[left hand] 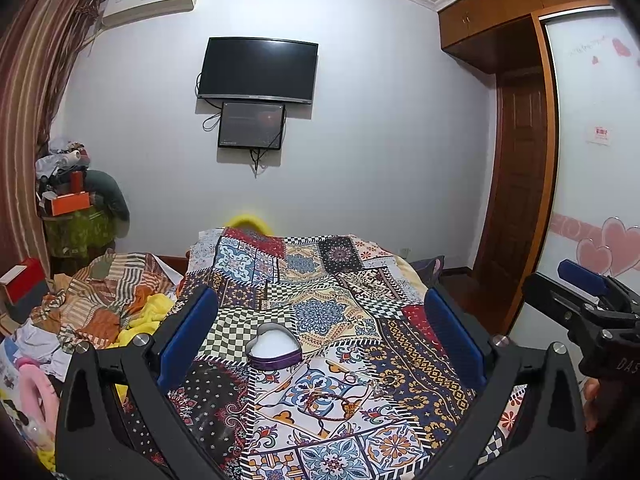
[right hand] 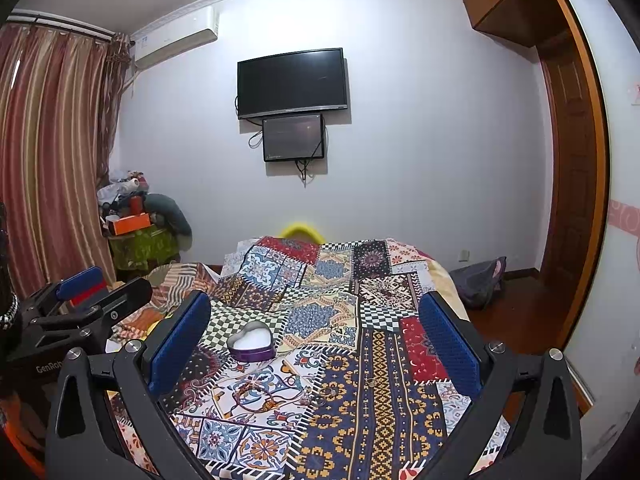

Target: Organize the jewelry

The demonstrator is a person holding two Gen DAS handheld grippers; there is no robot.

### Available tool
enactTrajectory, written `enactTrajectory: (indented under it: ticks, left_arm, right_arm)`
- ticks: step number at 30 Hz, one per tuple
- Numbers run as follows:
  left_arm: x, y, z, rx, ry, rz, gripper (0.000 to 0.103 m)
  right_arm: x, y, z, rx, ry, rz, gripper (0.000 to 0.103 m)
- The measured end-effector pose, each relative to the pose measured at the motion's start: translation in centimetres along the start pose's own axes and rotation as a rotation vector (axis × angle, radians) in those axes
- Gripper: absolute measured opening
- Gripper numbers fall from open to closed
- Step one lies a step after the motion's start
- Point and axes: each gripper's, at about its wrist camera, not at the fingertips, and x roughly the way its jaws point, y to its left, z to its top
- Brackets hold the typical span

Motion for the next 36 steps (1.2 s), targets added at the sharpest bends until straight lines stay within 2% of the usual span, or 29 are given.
enactTrajectory:
  ticks: [10, 16, 22, 31, 33, 35, 36]
  left_arm:
    - [1.0, 0.1, 0.0, -0.002, 0.017, 0.002, 0.103]
    - [2.9, 0.5, -0.6, -0.001, 0.054, 0.006, 0.103]
    - [6.4, 1.2, -2.6, -0.012, 0.166, 0.016, 0.103]
    - [11.8, 2.1, -7.5, 0.037, 0.372, 0.052, 0.103]
    - [12.9, 2.4, -8.7, 0.044, 0.426, 0.051, 0.097]
    - [13.8, 2.6, -9.7, 0.052, 0.472, 0.070, 0.087]
    - [14.3, 2.8, -10.2, 0.050, 0.500, 0.072, 0.086]
  right_arm:
    - [0.9, -0.5, -0.4, 0.005, 0.031, -0.008, 0.103]
    - [2.5, -1.6, -1.5, 0.010, 0.079, -0.032, 0.103]
    - [5.5, -3.9, -4.1, 0.013, 0.191, -0.085, 0.103]
    - [9.0, -7.2, -7.6, 0.003, 0.379, -0.139, 0.103]
    - [9.9, -8.1, -8.4, 0.020, 0.417, -0.129, 0.103]
    - [10.5, -8.7, -9.0, 0.032, 0.446, -0.117, 0.103]
    - [11.0, -9.0, -9.2, 0.040, 0.463, -0.110, 0.103]
